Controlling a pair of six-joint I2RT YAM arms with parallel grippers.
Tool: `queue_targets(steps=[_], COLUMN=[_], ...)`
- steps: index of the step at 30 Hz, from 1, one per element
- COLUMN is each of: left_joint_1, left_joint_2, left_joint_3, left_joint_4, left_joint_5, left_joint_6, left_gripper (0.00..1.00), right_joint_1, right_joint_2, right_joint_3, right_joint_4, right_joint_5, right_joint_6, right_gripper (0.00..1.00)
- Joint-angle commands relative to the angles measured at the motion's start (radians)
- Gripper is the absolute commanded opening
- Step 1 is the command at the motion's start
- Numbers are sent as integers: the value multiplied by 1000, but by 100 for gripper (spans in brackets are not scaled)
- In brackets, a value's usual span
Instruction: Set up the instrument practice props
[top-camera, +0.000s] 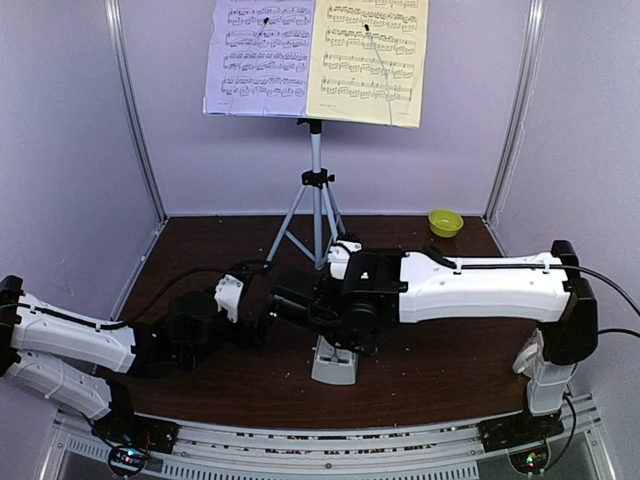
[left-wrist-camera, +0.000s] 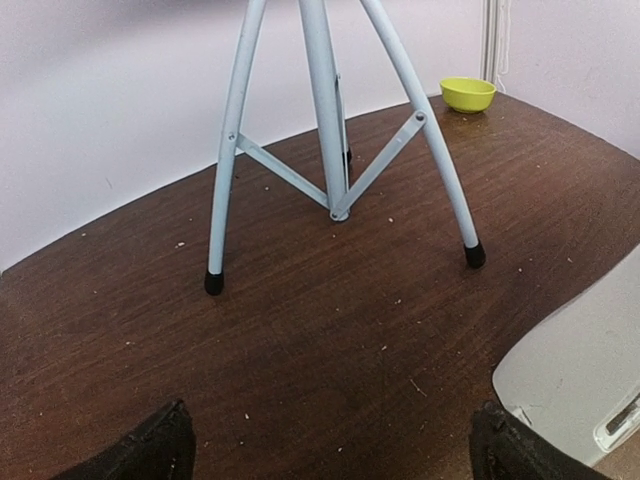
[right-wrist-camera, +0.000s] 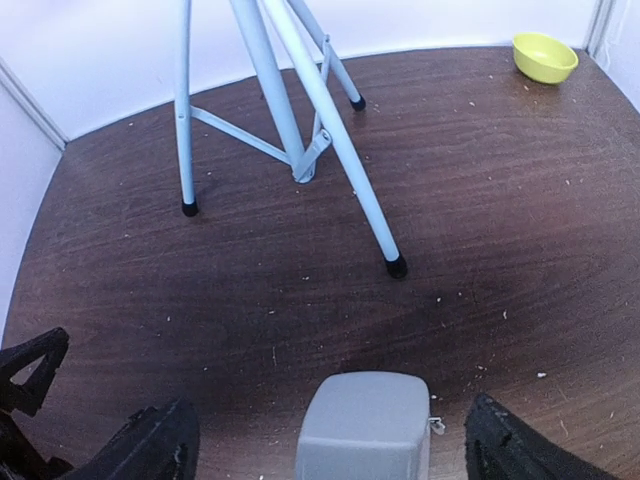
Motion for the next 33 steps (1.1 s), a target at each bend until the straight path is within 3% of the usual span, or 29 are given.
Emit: queue_targets(steps=[1, 7, 10, 13, 21, 26, 33], left_joint_1=[-34, -144, -225, -277, -338, -384, -386], left_joint_2=[-44, -105, -97, -72, 138, 295, 455], left_joint_3=[33, 79, 131, 188, 460, 603, 758], left_joint_4=[-12, -46, -103, -143, -351, -406, -556], left_joint_5=[24, 21, -67, -99, -202, -269, -344], left_joint_6=[-4, -38, -90, -184, -458, -488, -623], left_gripper=[98, 98, 98, 98, 98, 98, 98], right_joint_1=[7, -6, -30, -73, -232, -280, -329], right_joint_2=[-112, -390, -540, -665, -885, -1028, -1138], right_joint_3=[-64, -376, -578, -754, -1090, -1317, -1433], right_joint_4=[122, 553, 843, 1024, 1109, 1294, 1320], right_joint_5=[25, 8, -72, -174, -361, -458, -498], right_joint_6=[-66, -357, -555, -695, -794, -829, -824], right_gripper=[97, 100, 100, 100, 100, 100, 100])
